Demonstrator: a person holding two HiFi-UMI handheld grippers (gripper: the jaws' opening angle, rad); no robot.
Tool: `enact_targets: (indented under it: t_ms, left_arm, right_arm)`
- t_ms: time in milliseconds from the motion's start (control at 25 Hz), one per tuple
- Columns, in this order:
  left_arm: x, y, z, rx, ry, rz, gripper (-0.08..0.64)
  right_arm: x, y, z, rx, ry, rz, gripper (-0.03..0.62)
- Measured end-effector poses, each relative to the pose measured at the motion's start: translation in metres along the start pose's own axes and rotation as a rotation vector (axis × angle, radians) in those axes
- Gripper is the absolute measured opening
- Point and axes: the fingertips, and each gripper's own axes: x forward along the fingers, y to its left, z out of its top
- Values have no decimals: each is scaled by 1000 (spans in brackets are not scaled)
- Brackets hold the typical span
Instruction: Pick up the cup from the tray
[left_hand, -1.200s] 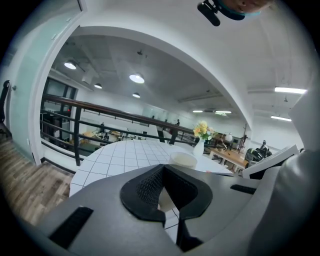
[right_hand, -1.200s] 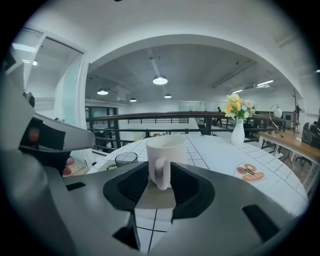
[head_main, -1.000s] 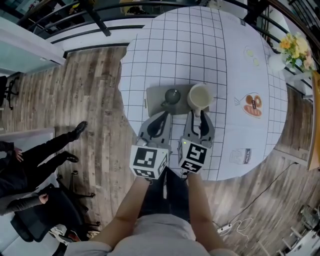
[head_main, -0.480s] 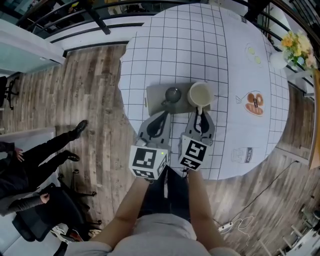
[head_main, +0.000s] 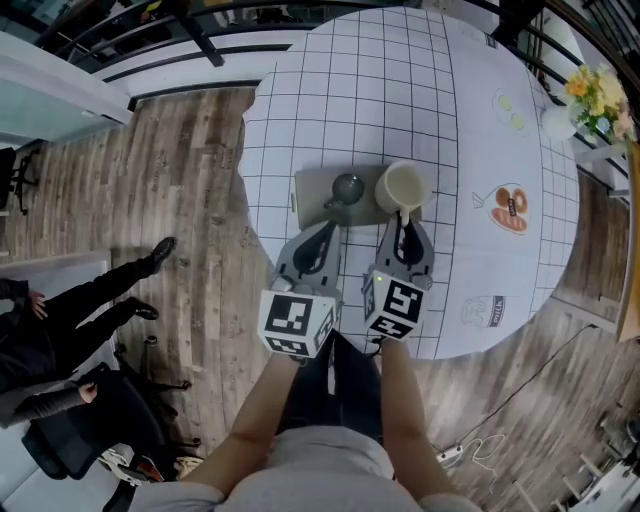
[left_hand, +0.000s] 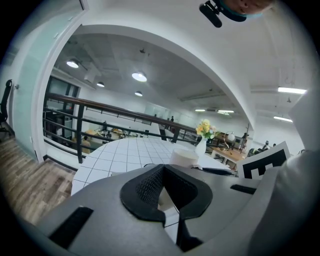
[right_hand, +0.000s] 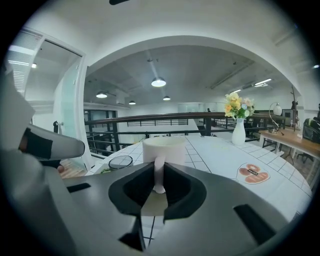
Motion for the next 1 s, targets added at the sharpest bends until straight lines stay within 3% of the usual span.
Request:
enact_targets:
  t_ms: [240,520,1000]
  left_arm:
    - [1,-5,6,-4,-18,-4,8]
    - [8,-18,10,-1,-25,-28,8]
    - [27,-48,6,27,-3,-75,8]
  right_arm:
    - [-6,-16,13,27,-37,-15,40]
    - [-17,-67,35,34,-108,-95,40]
    - [-11,-140,-3,61,-36,-172,40]
